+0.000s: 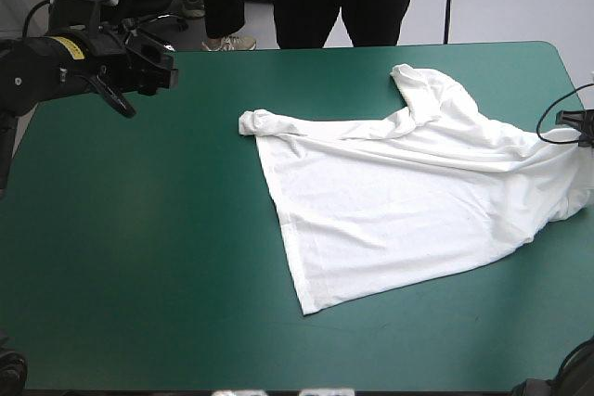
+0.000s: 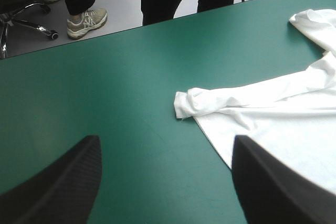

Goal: Fold the cloth

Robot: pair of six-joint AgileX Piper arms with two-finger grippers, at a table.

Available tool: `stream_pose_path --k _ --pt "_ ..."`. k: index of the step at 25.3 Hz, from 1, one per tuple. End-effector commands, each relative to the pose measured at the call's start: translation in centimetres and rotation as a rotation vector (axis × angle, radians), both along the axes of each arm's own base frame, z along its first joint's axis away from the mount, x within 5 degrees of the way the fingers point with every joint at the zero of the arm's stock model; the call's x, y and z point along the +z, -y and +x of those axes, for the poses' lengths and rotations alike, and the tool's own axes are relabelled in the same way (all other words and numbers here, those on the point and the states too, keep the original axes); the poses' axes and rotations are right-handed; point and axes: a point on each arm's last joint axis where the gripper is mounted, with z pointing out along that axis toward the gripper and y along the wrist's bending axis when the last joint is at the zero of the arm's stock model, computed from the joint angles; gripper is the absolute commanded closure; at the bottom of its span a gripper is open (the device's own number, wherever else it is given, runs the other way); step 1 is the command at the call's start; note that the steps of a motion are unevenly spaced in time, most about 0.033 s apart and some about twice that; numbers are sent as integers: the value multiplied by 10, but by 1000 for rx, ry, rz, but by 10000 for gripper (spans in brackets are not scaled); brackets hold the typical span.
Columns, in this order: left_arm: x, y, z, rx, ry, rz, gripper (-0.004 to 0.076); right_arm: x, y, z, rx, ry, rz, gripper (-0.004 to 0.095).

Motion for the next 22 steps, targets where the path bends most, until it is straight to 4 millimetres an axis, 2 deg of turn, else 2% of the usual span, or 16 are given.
stream_pose_path --k 1,4,6,8,14,15,16,17,18,19,20,21,22 --pt "17 -1 -13 -10 92 -40 220 32 -5 -9 33 66 -8 521" --pt "17 -1 -14 -14 86 -33 220 35 -10 -12 58 56 26 253" --pt "16 -1 -14 -16 83 -28 220 43 -15 -16 79 71 39 158" --pt "16 -2 -14 -13 81 -16 220 56 -22 -23 104 97 50 151" --pt "14 -2 -12 -49 87 48 220 123 -66 -60 237 277 65 231" --pt "13 -1 -10 -55 87 59 220 131 -76 -64 269 290 52 235" --pt "10 0 -5 -58 85 63 220 146 -99 -75 331 318 22 235" --pt "8 2 0 -60 84 60 220 153 -112 -80 369 330 4 236" --pt "3 6 11 -69 76 64 220 164 -140 -88 460 342 -27 237" --pt "-1 7 16 -80 71 82 220 166 -152 -91 500 338 -43 237" --pt "-12 11 31 -98 42 114 220 170 -180 -97 582 333 -71 237" --pt "-18 14 39 -100 23 120 220 171 -194 -99 629 331 -88 237" --pt "-33 19 55 -127 -14 153 220 172 -219 -104 707 323 -128 237"
